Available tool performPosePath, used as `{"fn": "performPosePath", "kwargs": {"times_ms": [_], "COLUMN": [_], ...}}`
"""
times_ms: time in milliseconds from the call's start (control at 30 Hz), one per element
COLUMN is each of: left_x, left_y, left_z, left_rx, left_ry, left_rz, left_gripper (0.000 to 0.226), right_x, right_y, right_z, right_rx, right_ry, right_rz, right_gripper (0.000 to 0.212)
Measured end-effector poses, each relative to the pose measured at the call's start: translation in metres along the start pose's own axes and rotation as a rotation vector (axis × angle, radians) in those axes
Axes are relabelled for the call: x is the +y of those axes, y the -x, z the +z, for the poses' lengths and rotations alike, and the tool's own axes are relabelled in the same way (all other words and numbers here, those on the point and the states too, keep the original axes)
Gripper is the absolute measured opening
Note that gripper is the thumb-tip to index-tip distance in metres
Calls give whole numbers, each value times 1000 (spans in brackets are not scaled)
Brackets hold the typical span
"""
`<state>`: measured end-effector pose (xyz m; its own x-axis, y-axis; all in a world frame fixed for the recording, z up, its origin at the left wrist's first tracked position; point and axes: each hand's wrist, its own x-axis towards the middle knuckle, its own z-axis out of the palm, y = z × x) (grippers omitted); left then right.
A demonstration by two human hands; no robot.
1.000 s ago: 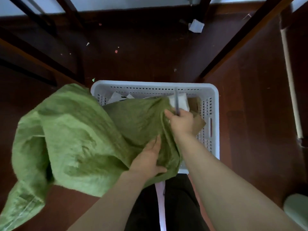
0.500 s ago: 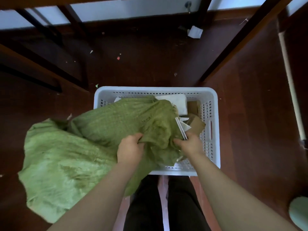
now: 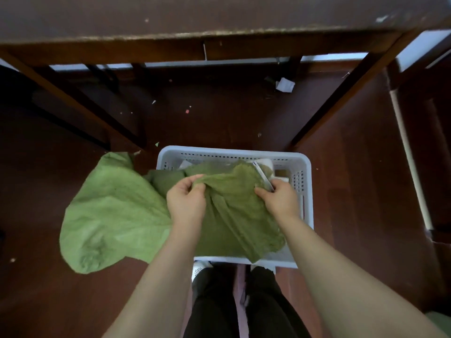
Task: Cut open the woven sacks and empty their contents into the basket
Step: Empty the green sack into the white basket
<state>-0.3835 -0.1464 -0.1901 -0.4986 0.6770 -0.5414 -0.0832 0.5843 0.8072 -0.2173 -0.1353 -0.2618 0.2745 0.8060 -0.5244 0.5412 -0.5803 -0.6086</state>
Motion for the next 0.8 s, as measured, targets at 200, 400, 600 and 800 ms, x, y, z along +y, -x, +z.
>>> {"fn": "performPosePath", "kwargs": {"times_ms": [200, 400, 600, 800], "left_x": [-20, -34, -37, -68], "left_y": [5, 9, -5, -24], "left_z": [-7, -12, -15, -15], "left_rx": [-64, -247, -333, -204], "left_ry": [-179, -233, -244, -579], "left_rz": [-144, -187, -246, -199], "left_gripper": [11, 16, 27, 69], "right_x": [7, 19, 26, 49], "right_y": [10, 15, 11, -7], "right_z": [-3, 12, 21, 19], "right_rx": [-16, -54, -35, 33], "right_ry": [-16, -54, -256, -163], "right_rz": [77, 111, 181, 266], "right_gripper": [19, 11, 17, 22]}}
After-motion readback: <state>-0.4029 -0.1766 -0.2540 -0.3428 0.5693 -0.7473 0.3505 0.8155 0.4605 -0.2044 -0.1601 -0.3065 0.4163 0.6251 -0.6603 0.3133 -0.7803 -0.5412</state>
